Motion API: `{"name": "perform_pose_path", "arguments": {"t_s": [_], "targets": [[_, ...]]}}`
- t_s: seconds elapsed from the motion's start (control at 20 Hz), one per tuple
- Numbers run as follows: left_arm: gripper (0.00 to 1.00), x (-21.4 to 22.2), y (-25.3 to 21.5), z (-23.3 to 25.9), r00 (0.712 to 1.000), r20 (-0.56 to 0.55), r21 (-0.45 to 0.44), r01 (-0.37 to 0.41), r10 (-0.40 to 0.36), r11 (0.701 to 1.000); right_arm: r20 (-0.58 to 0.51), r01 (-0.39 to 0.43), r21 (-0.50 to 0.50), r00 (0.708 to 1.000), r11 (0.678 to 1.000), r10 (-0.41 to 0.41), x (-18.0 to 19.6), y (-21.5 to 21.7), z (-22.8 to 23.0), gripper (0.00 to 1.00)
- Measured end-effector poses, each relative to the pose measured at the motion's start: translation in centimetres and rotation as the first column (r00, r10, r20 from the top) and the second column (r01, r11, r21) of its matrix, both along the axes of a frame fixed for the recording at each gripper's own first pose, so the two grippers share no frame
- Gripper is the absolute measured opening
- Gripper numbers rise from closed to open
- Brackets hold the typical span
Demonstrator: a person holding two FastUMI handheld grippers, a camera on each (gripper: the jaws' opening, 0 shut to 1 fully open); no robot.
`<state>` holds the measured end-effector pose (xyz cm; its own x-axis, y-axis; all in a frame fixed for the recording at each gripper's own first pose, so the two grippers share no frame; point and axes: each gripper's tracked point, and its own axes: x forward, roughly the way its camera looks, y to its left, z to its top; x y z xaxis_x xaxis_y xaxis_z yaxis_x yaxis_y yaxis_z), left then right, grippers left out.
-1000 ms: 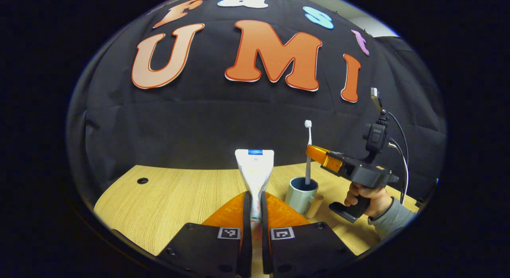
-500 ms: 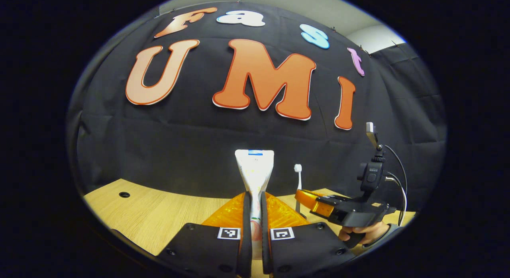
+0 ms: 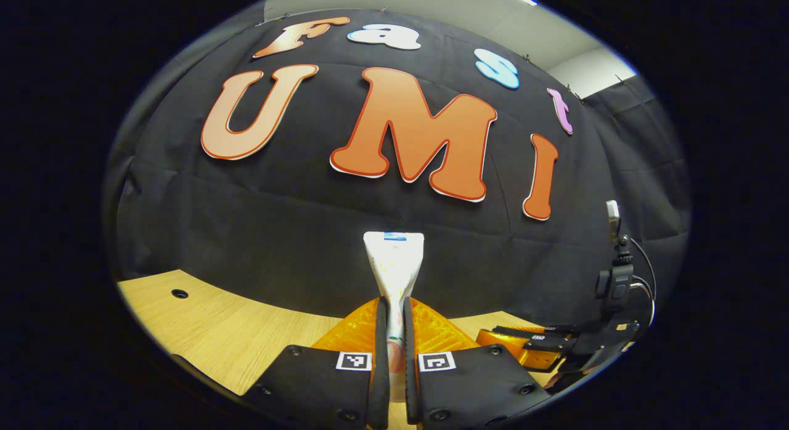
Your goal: Put the toothbrush and toothpaste on the desktop into the cup, then pick up the cup and place it on the coaster on the desktop.
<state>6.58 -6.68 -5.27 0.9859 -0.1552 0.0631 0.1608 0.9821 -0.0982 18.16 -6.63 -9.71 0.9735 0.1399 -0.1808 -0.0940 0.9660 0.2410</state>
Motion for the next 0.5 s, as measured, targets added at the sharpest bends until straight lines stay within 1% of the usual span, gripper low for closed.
{"name": "perform_pose_path", "arguments": {"t_s": [0.05, 0.1, 0.15, 0.2, 0.25, 0.3, 0.4, 0.45, 0.5], "targets": [[0.14, 0.2, -0.2, 0.3, 1.000, 0.016, -0.006, 0.004, -0.004, 1.000, -0.004, -0.003, -0.007, 1.000, 1.000, 0.003, -0.8, -0.2, 0.1, 0.46], [0.14, 0.3, -0.5, 0.8, 0.999, 0.032, -0.009, 0.007, -0.006, 1.000, -0.003, -0.004, -0.008, 1.000, 1.000, 0.003, -1.5, -0.5, 0.3, 0.57], [0.14, 0.6, -0.9, 1.3, 0.999, 0.049, -0.009, 0.012, -0.012, 1.000, -0.003, -0.005, -0.005, 1.000, 1.000, 0.005, -2.2, -0.7, 0.4, 0.59], [0.13, 0.7, -1.2, 1.6, 0.998, 0.068, -0.013, 0.017, -0.016, 1.000, -0.002, -0.004, 0.000, 1.000, 1.000, 0.004, -2.9, -0.9, 0.6, 0.63], [0.13, 1.0, -1.6, 1.9, 0.996, 0.086, -0.022, 0.029, -0.027, 0.999, -0.001, -0.007, 0.002, 1.000, 1.000, 0.007, -3.7, -1.0, 0.7, 0.64], [0.13, 1.1, -2.1, 2.1, 0.994, 0.099, -0.035, 0.045, -0.042, 0.998, 0.000, -0.014, -0.001, 1.000, 1.000, 0.014, -4.5, -1.1, 0.9, 0.68], [0.13, 1.4, -2.9, 2.3, 0.989, 0.127, -0.085, 0.084, -0.073, 0.993, 0.018, -0.040, -0.028, 0.999, 0.999, 0.040, -6.3, -1.2, 1.3, 0.72], [0.14, 1.7, -3.2, 2.1, 0.988, 0.129, -0.095, 0.093, -0.081, 0.991, 0.029, -0.039, -0.052, 0.999, 0.998, 0.041, -7.0, -1.6, 1.5, 0.73], [0.16, 2.1, -3.5, 1.6, 0.988, 0.126, -0.089, 0.098, -0.086, 0.991, 0.039, -0.037, -0.073, 0.998, 0.997, 0.040, -7.8, -2.1, 1.8, 0.76]]}}
